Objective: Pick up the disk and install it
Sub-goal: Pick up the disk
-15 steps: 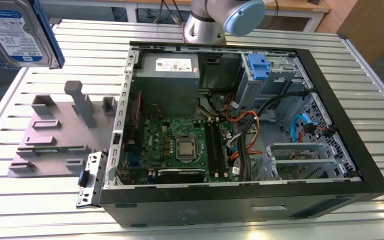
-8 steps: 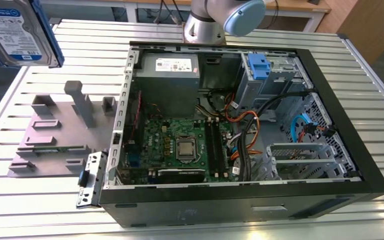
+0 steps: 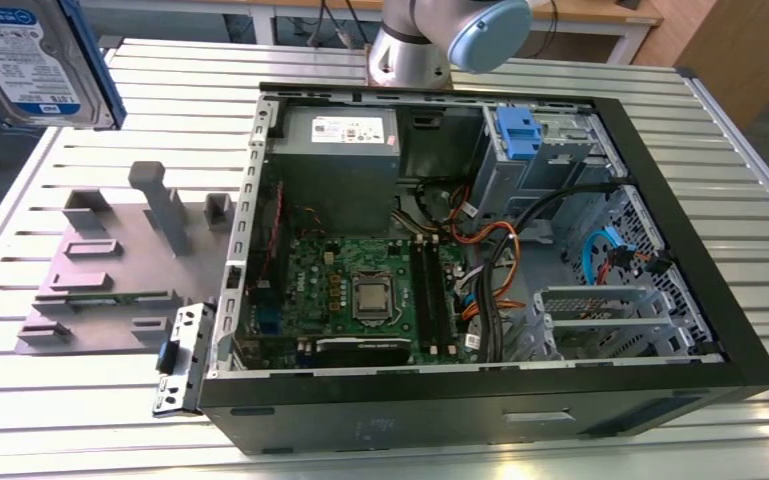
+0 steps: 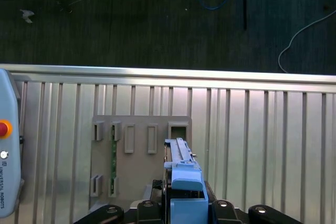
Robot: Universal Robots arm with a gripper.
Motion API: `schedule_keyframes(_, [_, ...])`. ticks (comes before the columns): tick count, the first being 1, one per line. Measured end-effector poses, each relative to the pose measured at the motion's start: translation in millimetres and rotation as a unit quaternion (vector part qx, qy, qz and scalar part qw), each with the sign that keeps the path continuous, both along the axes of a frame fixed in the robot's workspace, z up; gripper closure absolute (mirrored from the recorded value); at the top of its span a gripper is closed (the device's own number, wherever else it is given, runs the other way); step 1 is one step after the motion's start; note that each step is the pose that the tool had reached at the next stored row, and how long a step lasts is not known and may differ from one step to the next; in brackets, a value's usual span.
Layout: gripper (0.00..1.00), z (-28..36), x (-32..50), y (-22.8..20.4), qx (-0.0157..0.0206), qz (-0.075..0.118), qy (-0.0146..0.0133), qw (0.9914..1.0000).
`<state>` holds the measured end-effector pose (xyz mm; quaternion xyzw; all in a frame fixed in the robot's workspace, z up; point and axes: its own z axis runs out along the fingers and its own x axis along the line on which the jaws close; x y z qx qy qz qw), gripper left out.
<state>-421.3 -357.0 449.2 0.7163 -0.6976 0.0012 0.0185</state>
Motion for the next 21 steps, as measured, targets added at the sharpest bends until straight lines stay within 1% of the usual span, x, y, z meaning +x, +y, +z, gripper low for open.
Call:
schedule_keyframes(6, [0.63,1.2,0.0,0.0,0.0,0.0,0.0,1.0])
schedule_keyframes(8, [0.63,3.9,0.0,0.0,-0.0004,0.0,0.0,1.0])
schedule_keyframes(17, [0.63,6.0,0.0,0.0,-0.0005,0.0,-0.0001,1.0])
schedule_keyframes(19, [0.63,7.9,0.0,0.0,-0.0006,0.0,0.0,1.0])
schedule_keyframes(21, [0.63,8.3,0.0,0.0,-0.0007,0.0,0.0,1.0])
